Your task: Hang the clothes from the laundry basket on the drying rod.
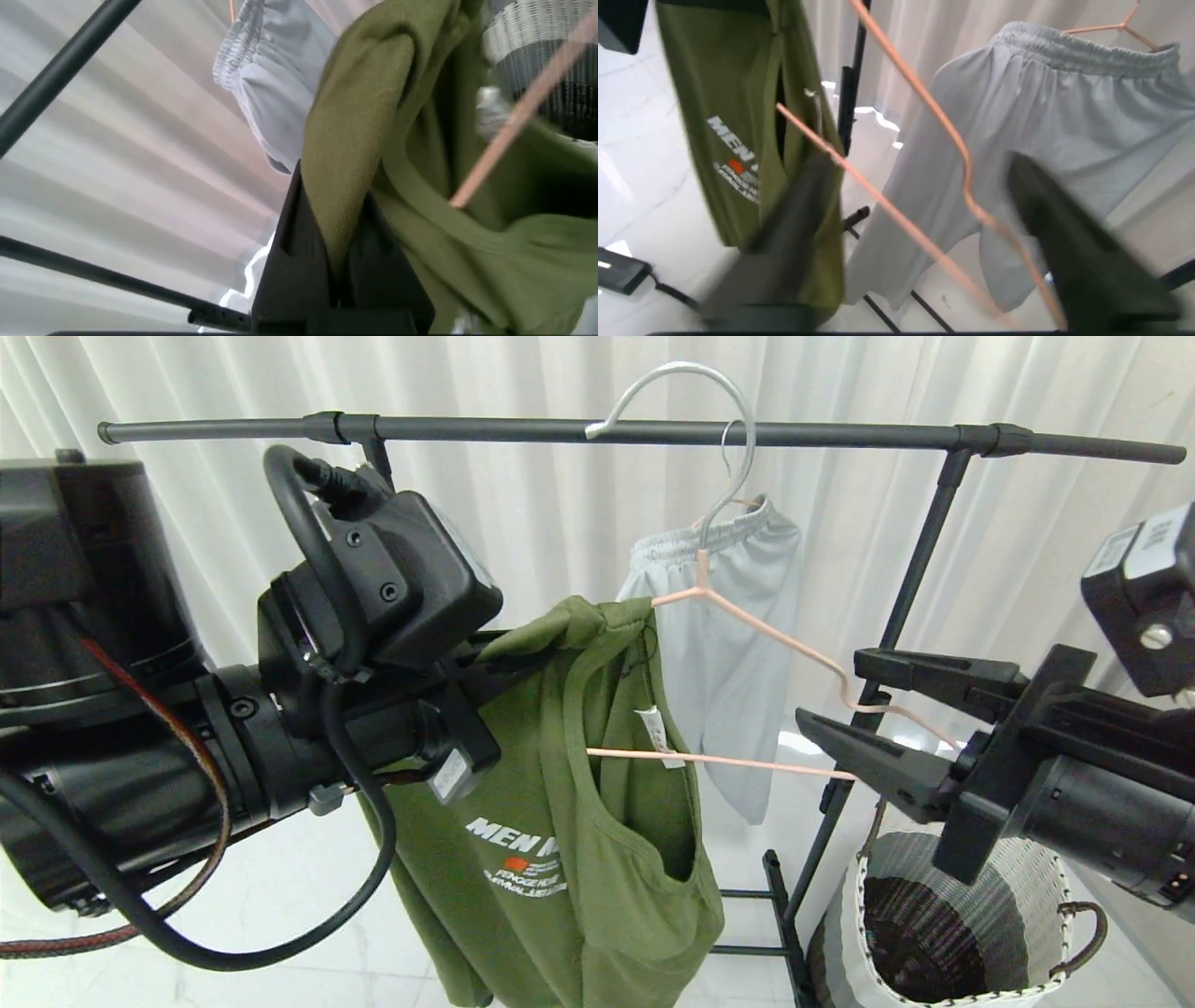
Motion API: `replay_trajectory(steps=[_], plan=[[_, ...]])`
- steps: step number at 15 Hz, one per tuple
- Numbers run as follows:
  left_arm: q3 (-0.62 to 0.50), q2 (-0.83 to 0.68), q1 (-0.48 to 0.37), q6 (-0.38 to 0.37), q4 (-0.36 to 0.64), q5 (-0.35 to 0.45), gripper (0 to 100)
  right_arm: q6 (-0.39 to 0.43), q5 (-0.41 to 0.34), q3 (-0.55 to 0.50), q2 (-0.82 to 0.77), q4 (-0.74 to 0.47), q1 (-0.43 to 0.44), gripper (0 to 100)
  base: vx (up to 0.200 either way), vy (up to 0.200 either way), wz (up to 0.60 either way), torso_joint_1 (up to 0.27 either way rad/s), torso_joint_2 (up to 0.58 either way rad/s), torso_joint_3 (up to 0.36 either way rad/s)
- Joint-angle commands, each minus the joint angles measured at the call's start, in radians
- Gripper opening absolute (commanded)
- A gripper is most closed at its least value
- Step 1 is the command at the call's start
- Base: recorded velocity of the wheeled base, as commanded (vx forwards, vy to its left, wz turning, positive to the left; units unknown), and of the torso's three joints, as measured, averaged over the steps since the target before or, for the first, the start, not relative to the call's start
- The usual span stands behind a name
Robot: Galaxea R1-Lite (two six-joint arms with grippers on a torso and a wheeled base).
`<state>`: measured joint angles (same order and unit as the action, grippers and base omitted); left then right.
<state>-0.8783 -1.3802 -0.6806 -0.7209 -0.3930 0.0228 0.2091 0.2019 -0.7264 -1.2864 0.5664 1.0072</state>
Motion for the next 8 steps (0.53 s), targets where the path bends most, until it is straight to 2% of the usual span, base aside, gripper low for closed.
replay_trajectory(steps=[1,4,8], plan=[[0.004,0.006,0.001,-0.002,-0.014,-0.014,0,0.001,-0.001,0.005,0.021,-0.003,-0.021,100,0.0,0.0,0.0,0.0,0.0,0.0],[0.028,-0.002,0.001,-0.002,-0.06,-0.119,0,0.003,-0.001,0.021,0.048,-0.005,-0.032,100,0.0,0.0,0.0,0.0,0.0,0.0],[0.045,-0.002,0.001,0.011,-0.122,-0.129,0,0.004,-0.002,0.028,0.053,-0.006,-0.025,100,0.0,0.0,0.0,0.0,0.0,0.0]])
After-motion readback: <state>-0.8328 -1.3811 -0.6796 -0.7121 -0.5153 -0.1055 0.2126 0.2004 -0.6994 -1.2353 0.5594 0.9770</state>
